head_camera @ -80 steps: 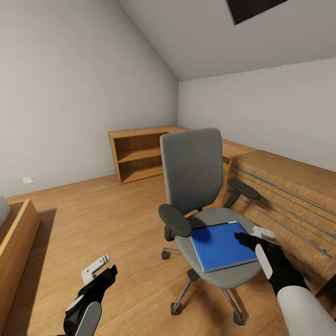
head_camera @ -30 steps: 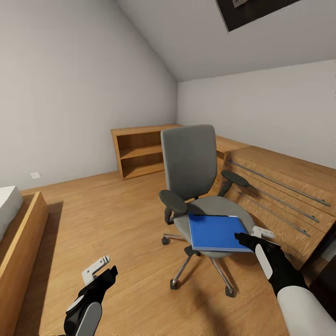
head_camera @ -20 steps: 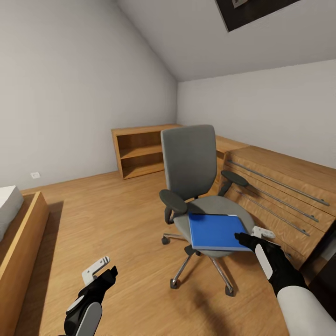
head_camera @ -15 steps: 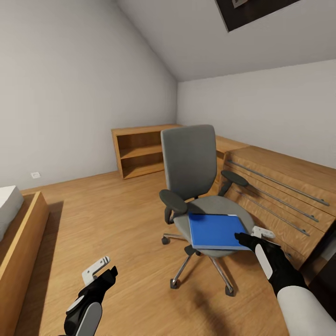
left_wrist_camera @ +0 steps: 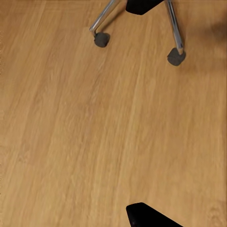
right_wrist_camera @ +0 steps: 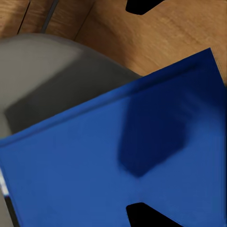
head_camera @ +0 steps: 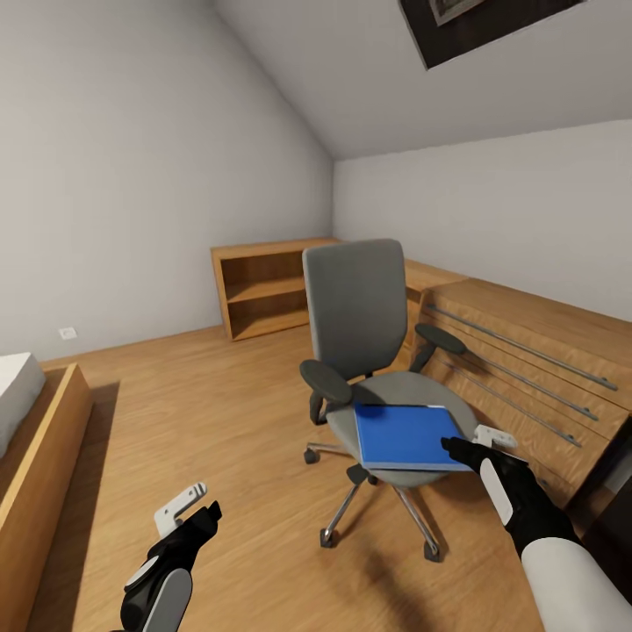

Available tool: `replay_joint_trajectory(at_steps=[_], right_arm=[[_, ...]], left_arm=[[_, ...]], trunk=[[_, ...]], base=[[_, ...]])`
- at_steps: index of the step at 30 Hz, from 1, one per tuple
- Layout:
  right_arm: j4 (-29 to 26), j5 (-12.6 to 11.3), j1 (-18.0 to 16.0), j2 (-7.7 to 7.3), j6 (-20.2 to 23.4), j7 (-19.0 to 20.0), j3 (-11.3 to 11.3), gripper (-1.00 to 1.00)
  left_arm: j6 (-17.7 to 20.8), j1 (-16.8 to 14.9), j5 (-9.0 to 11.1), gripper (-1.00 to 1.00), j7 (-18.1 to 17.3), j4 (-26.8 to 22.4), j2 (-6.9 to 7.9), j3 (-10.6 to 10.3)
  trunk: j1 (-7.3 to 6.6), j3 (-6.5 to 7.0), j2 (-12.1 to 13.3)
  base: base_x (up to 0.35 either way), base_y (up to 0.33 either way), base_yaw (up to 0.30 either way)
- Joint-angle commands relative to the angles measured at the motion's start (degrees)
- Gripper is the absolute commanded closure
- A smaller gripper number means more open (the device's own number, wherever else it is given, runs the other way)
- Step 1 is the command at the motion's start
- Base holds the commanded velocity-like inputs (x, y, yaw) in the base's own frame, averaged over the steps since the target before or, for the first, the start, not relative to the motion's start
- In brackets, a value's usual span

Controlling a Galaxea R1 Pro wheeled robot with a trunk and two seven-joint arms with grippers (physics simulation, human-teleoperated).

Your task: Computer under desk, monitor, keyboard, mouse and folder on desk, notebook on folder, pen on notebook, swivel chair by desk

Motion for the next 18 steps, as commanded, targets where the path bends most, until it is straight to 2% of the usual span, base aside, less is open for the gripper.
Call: replay_joint_trajectory(at_steps=[1,18], right_arm=[[-0.1,-0.6,0.0,-0.02,0.3,-0.3,0.0,-1.00],[-0.2,-0.6,0.0,-0.07,0.3,-0.3,0.0,-1.00]], left_arm=[[0.2,0.0,0.4,-1.00,0.4,-0.1,0.00,0.0],[0.1,0.0,0.4,-1.00,0.4,0.0,0.00,0.0]], trunk=[[-0.01,0.03,0.0],[-0.01,1.53,0.0]], base=[[0.000,0.000,0.000],[0.000,0.000,0.000]])
